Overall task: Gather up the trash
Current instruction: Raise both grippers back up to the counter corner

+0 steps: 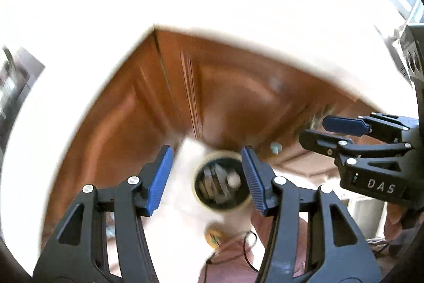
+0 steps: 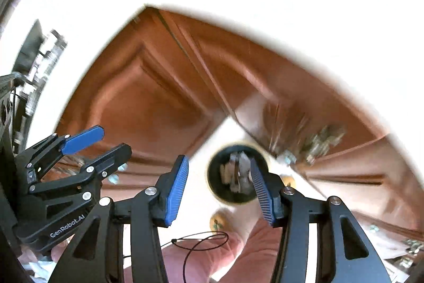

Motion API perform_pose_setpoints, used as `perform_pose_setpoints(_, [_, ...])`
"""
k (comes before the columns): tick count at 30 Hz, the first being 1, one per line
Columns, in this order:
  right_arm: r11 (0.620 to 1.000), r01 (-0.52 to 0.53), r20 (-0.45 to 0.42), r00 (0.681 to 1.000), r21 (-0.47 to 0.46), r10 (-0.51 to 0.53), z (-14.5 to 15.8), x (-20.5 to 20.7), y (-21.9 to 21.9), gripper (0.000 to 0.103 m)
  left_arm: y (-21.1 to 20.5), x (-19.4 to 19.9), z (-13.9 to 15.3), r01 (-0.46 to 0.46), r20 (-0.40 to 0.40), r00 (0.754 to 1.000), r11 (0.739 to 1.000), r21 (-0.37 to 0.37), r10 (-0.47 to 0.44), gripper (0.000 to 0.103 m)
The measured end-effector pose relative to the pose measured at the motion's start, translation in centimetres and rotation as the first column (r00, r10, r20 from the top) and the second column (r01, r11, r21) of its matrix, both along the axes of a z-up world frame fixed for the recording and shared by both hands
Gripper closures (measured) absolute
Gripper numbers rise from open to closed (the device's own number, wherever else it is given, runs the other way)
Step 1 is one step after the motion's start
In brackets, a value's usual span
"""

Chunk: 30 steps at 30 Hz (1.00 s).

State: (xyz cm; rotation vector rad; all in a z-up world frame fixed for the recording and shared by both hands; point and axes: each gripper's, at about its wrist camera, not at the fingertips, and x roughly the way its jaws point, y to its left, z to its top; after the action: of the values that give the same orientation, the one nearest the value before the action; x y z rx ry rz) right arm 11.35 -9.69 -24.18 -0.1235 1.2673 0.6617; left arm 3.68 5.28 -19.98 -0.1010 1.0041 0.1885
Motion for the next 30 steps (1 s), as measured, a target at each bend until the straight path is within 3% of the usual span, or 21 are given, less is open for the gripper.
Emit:
perform_pose_setpoints(3, [0.999,0.009,0.076,0.997,0.048,-0.013,4.7,0.5,-0.1,0.053,-0.3,0.5,4.3,0.023,0.085,0.996,0.998,0.058,-0.028,0.052])
perform_pose_setpoints(10, [0.991,0.004,0.204,0.979,0.137,-0.032,14.9,2.7,-0.5,0.053,-1.0,2.9,12.8,0.043,0.212,0.975,0.993,0.110,-0.065,0.052])
perform_pose_setpoints(16, [0.980,0.025,0.252,0.965,0.196,-0.075,22.2,8.5,-1.5,0.053,-2.5,7.0,20.1,0.008,0.307,0.950,0.990,0.142,-0.052,0.052])
perform_pose_setpoints(20, [0.976,0.032,0.296,0.950,0.215,-0.097,27.3,14.2,-2.6,0.053,-2.9,11.6,23.7,-0.054,0.365,0.931,0.985,0.162,-0.009,0.052])
perform_pose_setpoints(24, [0.973,0.027,0.317,0.943,0.228,-0.101,31.9,23.0,-3.8,0.053,-2.8,16.8,25.5,-0.124,0.411,0.910,0.979,0.160,0.048,0.052])
perform_pose_setpoints(27, [0.970,0.034,0.301,0.947,0.242,-0.109,33.9,30.5,-4.2,0.053,-2.8,21.3,26.0,-0.180,0.427,0.899,0.970,0.162,0.095,0.052])
perform_pose_setpoints(30, [0.963,0.042,0.257,0.960,0.268,-0.114,33.8,38.0,-3.8,0.053,-2.7,25.9,24.9,-0.227,0.417,0.897,0.963,0.145,0.149,0.052])
